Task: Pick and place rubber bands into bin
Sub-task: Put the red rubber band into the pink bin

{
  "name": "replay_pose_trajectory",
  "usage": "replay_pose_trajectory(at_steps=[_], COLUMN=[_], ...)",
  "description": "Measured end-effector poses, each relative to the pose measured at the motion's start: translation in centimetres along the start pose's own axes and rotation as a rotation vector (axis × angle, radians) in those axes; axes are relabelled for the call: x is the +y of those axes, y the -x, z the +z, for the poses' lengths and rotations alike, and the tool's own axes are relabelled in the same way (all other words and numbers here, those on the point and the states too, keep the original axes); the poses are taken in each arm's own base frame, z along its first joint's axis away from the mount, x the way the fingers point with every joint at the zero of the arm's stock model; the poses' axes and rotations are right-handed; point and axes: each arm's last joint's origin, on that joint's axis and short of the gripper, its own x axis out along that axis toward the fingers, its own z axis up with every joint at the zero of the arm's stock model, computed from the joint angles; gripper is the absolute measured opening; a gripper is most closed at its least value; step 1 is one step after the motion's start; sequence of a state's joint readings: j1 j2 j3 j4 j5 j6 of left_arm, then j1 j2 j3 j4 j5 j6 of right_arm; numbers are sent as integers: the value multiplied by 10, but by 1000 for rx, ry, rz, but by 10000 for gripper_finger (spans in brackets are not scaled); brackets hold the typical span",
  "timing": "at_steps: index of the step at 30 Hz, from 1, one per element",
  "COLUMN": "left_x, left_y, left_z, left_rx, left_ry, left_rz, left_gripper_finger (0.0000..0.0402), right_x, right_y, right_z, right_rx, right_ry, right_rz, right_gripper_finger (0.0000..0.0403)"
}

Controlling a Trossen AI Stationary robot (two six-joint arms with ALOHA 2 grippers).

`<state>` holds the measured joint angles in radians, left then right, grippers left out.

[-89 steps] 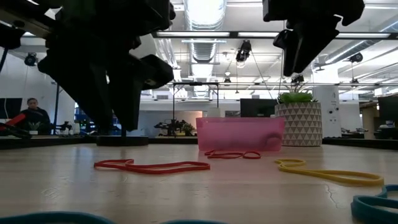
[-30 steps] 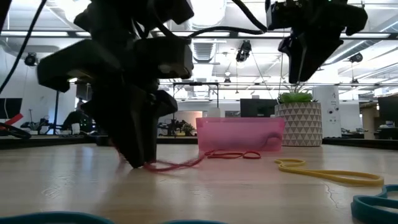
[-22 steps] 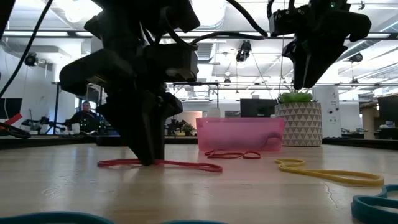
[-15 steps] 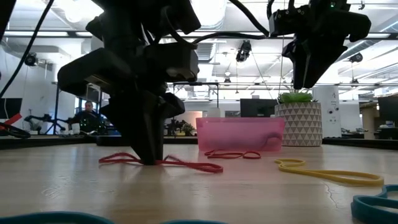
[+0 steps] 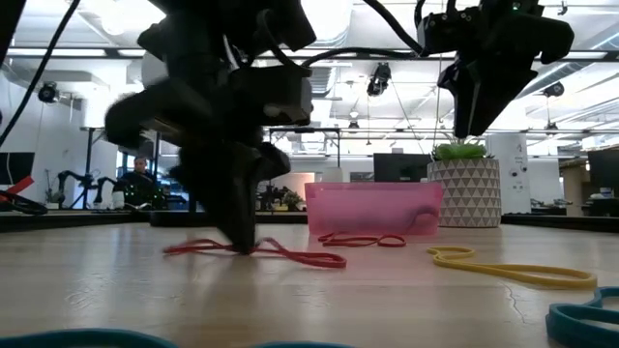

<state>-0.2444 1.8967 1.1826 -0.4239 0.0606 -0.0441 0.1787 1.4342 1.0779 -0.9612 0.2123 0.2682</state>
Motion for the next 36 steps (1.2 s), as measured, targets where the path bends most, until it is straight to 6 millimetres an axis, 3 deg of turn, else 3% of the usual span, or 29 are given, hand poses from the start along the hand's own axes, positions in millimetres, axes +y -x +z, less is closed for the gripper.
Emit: replay_pose_trajectory(at_steps=[10, 20, 29, 36], left_x=[7, 33, 87, 145], left_y=[33, 82, 152, 166], left_z=[26, 64, 100, 92], left_rx=[-48, -146, -296, -316], left_ry=[-38, -82, -25, 99], left_rz=[116, 260, 539, 655], left_gripper_finger=[0, 0, 0, 0], right_x=[0, 0, 8, 5], right_y=[0, 0, 17, 34], right_z=[1, 0, -11, -24], right_rx=[-5, 3, -35, -122], right_ry=[-15, -60, -72, -196], right_rz=[2, 0, -7, -32], right_gripper_finger=[206, 206, 205, 205])
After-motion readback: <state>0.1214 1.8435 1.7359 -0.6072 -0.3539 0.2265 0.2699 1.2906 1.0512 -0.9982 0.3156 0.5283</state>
